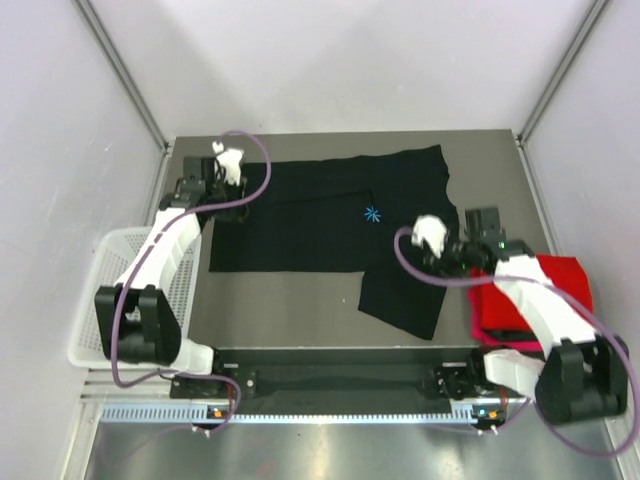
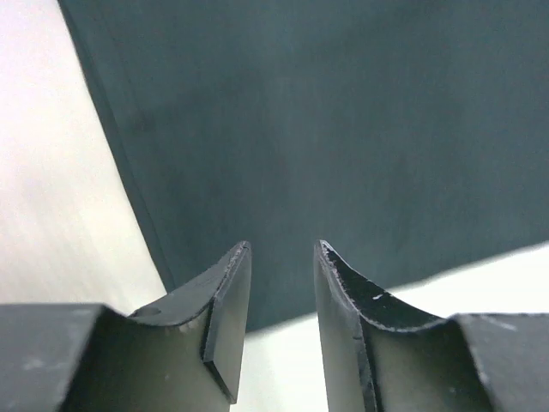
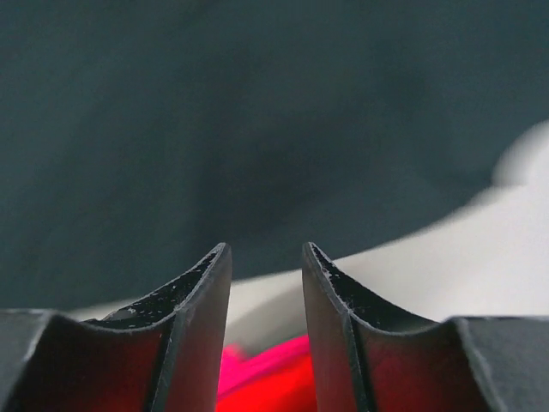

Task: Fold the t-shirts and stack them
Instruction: Fold the tshirt

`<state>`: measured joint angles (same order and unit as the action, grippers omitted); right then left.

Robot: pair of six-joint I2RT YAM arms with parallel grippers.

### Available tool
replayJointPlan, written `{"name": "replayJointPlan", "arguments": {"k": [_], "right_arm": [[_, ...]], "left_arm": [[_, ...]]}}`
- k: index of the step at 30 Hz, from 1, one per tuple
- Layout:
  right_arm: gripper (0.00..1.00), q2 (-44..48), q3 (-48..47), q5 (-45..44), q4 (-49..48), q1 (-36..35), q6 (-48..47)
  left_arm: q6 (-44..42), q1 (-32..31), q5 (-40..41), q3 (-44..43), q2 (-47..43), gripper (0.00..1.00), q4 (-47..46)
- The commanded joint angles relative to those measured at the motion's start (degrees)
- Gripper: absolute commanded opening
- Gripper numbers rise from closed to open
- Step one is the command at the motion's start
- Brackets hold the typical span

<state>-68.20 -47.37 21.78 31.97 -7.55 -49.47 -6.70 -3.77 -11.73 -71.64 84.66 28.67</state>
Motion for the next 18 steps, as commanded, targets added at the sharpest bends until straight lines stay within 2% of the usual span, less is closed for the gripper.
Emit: {"name": "replayJointPlan", "arguments": {"k": [1, 4, 9, 14, 18], "right_arm": [[0.39, 10.4, 5.4, 6.0, 10.8, -2.6, -12.7], [0.41, 15.0, 9.2, 4.9, 16.4, -6.0, -17.7], [0.43, 18.5, 13.6, 5.3, 20.4, -11.6, -20.7], [0.43, 15.9, 15.6, 5.3, 21.0, -14.9, -23.7], [0.43, 13.9, 17.0, 1.9, 20.3, -17.3, -26.6]], "left_arm": [[-2.4, 0.7, -1.4, 4.8, -8.0, 0.41, -0.7], [-2.6, 0.7, 0.2, 7.4, -10.9, 0.42, -2.1], [-2.4, 1.0, 2.9, 5.4, -7.9, 0.44, -0.8], [-2.4, 1.5, 4.3, 4.7, -3.7, 0.44, -1.3], [-2.3, 1.8, 5.0, 2.7, -0.8, 0.43, -0.7]]}}
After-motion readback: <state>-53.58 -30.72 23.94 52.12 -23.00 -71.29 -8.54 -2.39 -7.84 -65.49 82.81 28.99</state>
